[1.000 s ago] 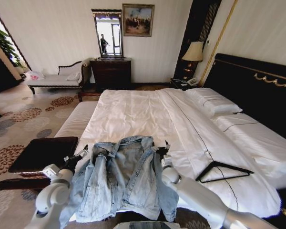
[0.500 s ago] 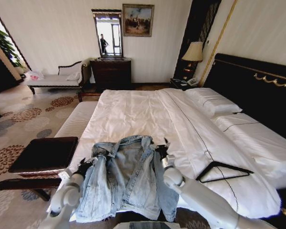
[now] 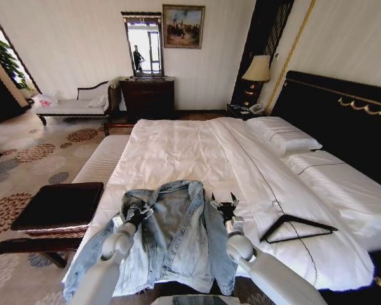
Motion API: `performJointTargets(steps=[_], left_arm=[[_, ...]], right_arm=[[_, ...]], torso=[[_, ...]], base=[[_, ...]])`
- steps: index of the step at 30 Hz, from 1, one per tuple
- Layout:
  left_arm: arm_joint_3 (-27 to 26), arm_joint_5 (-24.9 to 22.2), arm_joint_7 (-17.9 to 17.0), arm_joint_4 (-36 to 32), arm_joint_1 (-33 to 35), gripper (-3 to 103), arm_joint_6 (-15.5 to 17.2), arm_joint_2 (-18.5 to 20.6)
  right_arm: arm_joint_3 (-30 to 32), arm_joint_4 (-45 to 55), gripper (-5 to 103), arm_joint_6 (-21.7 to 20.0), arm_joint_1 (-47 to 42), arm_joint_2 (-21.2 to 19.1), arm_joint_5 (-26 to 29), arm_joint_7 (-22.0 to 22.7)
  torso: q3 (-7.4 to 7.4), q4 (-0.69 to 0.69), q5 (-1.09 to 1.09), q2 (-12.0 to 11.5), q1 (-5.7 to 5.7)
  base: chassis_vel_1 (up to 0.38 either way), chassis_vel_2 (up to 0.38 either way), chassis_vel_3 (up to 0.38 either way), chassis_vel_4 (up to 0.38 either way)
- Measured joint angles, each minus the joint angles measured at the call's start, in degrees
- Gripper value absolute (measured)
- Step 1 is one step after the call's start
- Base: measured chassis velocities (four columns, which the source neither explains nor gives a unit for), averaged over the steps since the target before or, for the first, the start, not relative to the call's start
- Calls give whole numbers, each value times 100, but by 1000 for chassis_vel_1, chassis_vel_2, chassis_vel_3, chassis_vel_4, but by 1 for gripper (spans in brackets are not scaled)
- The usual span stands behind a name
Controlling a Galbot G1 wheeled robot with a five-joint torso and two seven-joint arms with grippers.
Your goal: Pick up the clothes from the bed and hang them on the clothes hanger.
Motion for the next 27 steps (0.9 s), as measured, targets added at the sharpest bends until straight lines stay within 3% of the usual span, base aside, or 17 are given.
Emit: performJointTargets(steps=[5, 10, 14, 21, 24, 27], left_arm=[[228, 144, 147, 279, -276, 103, -99, -70], [344, 437, 125, -92, -122, 96, -121, -112], [68, 605, -17, -846, 582, 100, 17, -44], [-277, 627, 16, -1415, 1276, 100, 331, 185], [-254, 496, 81, -1349, 1206, 100, 324, 201], [-48, 229, 138, -938, 660, 100, 218, 144]], right_arm=[[94, -12, 100, 2, -63, -6, -4, 12], [128, -38, 100, 2, -105, 17, -23, 23], [128, -110, 100, 3, -70, 56, -64, 23], [92, -159, 100, 3, 13, 87, -67, 24], [40, -229, 100, 3, 57, 106, -66, 28], [-37, -291, 100, 0, 96, 126, -64, 56]], torso=[[0, 1, 0, 0, 0], [0, 0, 0, 0, 0], [0, 2, -1, 0, -1], [0, 3, 0, 1, -1], [0, 3, 0, 1, -1], [0, 2, -1, 1, -1]], base=[[0, 0, 0, 0], [0, 0, 0, 0], [0, 0, 0, 0], [0, 0, 0, 0], [0, 0, 0, 0], [0, 0, 0, 0]])
